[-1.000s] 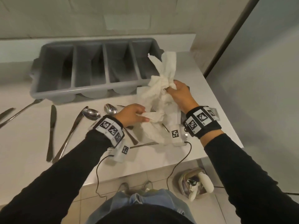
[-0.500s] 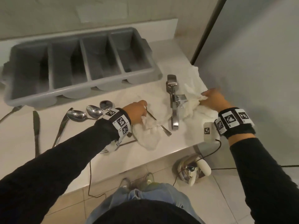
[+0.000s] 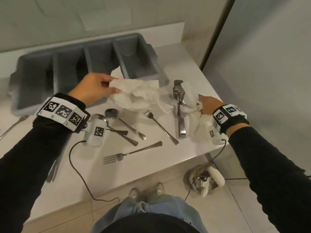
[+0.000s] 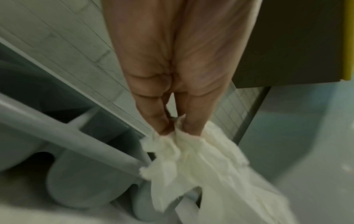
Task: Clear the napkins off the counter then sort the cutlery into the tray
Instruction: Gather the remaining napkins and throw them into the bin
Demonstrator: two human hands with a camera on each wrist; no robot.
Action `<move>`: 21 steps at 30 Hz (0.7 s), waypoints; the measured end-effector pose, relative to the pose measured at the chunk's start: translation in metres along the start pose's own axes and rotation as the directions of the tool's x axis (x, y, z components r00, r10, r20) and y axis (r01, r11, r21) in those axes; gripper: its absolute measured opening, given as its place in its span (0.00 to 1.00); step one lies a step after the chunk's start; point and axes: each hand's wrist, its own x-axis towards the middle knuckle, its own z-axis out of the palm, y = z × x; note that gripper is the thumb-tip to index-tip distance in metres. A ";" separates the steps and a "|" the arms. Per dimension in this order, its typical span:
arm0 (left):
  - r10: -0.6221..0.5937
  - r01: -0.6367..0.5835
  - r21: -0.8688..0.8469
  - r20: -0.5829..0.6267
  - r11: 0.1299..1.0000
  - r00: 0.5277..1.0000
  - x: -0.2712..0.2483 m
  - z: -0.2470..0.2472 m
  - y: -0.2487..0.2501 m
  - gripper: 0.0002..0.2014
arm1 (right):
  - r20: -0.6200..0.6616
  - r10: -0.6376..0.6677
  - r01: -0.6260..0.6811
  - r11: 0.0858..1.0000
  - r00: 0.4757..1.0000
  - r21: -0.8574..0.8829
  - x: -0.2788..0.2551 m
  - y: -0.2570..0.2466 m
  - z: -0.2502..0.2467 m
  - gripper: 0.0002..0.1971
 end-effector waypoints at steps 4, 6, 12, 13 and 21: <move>-0.046 0.046 -0.022 0.026 0.999 0.999 -0.013 0.001 -0.025 0.12 | -0.038 0.042 -0.042 0.999 0.998 -0.009 0.002 -0.002 -0.009 0.26; -0.030 0.033 -0.052 0.054 0.998 0.998 -0.021 0.003 -0.033 0.09 | -0.106 0.076 -0.072 0.997 0.992 0.042 -0.002 -0.005 -0.007 0.24; 0.091 -0.061 -0.216 0.133 0.974 0.987 -0.029 0.024 -0.040 0.15 | -0.224 0.298 -0.248 0.942 0.928 0.225 -0.041 -0.013 0.021 0.16; 0.119 -0.083 -0.233 0.144 0.969 0.982 -0.031 0.028 -0.039 0.14 | -0.259 0.355 -0.281 0.917 0.898 0.282 -0.051 -0.013 0.028 0.15; 0.373 -0.206 -0.493 0.268 0.845 0.888 -0.066 0.075 0.019 0.08 | -0.268 0.809 -0.094 0.367 0.523 0.925 -0.168 -0.002 0.084 0.21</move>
